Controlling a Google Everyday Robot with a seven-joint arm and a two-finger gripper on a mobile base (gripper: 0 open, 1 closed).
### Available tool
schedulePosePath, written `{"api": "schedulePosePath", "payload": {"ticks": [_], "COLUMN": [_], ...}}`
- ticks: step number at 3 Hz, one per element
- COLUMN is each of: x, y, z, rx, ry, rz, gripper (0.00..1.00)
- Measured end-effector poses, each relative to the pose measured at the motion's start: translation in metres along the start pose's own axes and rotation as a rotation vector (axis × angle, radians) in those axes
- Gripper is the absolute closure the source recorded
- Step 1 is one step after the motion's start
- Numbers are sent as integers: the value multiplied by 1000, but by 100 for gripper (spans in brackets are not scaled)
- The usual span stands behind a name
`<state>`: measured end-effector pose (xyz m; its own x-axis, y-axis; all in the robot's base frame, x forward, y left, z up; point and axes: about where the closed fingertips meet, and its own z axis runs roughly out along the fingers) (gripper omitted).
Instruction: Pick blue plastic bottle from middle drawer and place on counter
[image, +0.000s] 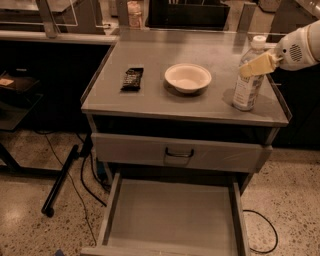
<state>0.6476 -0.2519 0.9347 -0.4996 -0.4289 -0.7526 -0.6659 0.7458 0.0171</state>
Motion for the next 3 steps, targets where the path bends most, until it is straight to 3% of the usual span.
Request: {"api": "schedulePosePath", "payload": {"ticks": [1, 3], "x": [0, 0], "y": [0, 0], "z": [0, 0], "rx": [0, 0], "ry": [0, 0], "rz": [0, 0], "gripper": [4, 0]}}
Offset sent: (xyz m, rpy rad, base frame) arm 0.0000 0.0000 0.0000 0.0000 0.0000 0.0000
